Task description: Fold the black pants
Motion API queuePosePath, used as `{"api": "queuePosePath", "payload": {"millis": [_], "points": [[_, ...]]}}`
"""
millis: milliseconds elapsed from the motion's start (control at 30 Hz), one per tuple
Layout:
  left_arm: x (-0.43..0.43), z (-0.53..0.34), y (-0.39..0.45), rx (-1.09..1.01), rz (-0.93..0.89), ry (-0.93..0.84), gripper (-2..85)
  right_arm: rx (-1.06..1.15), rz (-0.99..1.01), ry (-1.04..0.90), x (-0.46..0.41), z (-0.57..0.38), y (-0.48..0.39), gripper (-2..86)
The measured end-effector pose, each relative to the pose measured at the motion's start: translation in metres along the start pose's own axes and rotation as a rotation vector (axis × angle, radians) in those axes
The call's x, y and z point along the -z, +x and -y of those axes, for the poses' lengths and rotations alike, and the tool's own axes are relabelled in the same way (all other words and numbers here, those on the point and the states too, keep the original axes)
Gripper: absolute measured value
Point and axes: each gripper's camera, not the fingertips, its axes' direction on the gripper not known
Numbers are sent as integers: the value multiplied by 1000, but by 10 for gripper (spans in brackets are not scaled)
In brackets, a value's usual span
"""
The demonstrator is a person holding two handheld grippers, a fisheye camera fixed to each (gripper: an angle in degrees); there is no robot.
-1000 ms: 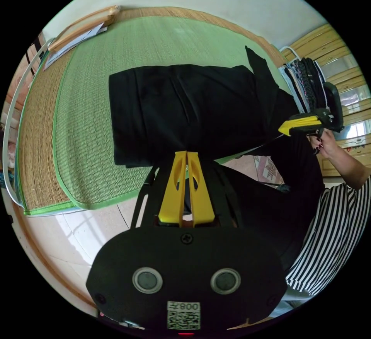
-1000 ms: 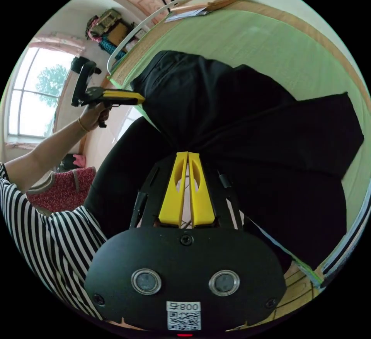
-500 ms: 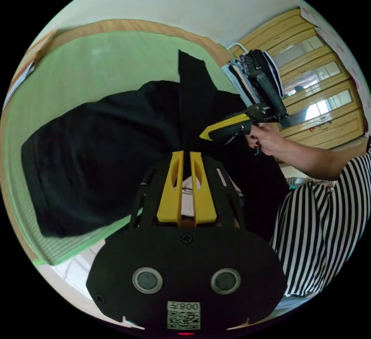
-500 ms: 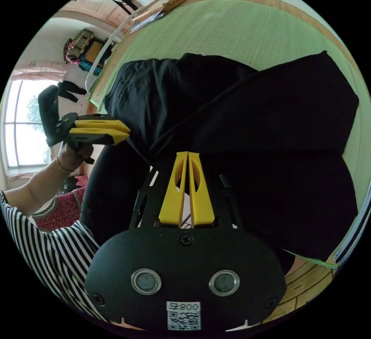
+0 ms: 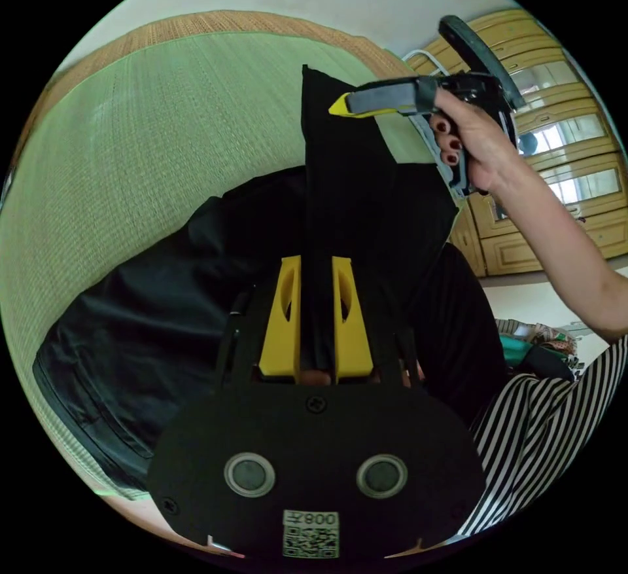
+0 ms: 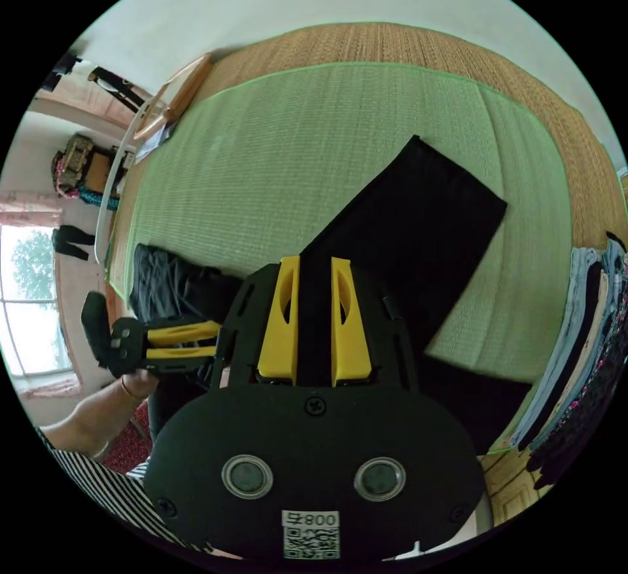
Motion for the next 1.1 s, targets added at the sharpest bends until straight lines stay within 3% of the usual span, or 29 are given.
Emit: {"api": "queuePosePath", "payload": {"millis": [300, 600, 767, 1100], "points": [[-62, 13, -12, 2, 7, -11, 54, -105, -88, -74, 6, 74, -12, 74], [-118, 28, -11, -7, -16, -18, 25, -41, -188, -134, 49, 94, -46, 32], [-141, 35, -2, -30, -31, 2, 22, -51, -99, -136, 89, 87, -41, 13], [-181, 55, 41, -151, -54, 26, 18, -60, 123, 131, 267, -5, -7, 7]]}}
